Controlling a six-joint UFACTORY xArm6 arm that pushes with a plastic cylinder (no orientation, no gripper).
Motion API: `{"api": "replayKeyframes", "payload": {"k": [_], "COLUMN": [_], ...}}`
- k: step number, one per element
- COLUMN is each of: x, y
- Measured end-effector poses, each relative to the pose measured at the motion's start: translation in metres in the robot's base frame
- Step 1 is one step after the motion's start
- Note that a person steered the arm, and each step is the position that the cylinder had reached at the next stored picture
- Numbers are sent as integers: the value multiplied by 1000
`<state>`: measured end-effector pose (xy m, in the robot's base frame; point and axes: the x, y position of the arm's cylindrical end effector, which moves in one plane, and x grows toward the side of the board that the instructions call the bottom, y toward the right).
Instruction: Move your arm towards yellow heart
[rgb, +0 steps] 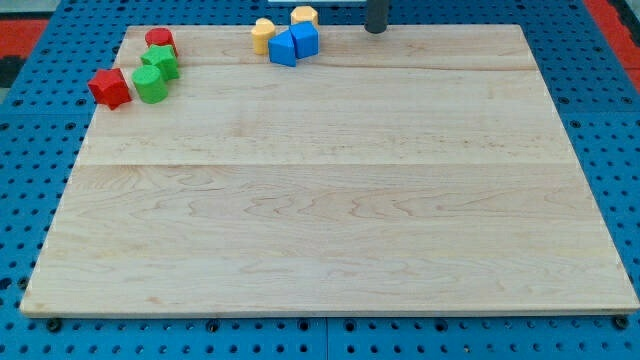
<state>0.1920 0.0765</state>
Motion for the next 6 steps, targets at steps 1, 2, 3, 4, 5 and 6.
{"api": "replayKeyframes", "payload": {"k": [1,2,3,4,5,6], "x": [0,1,15,41,80,115], "y": [-25,-89,-84,-63,-50,-121]}}
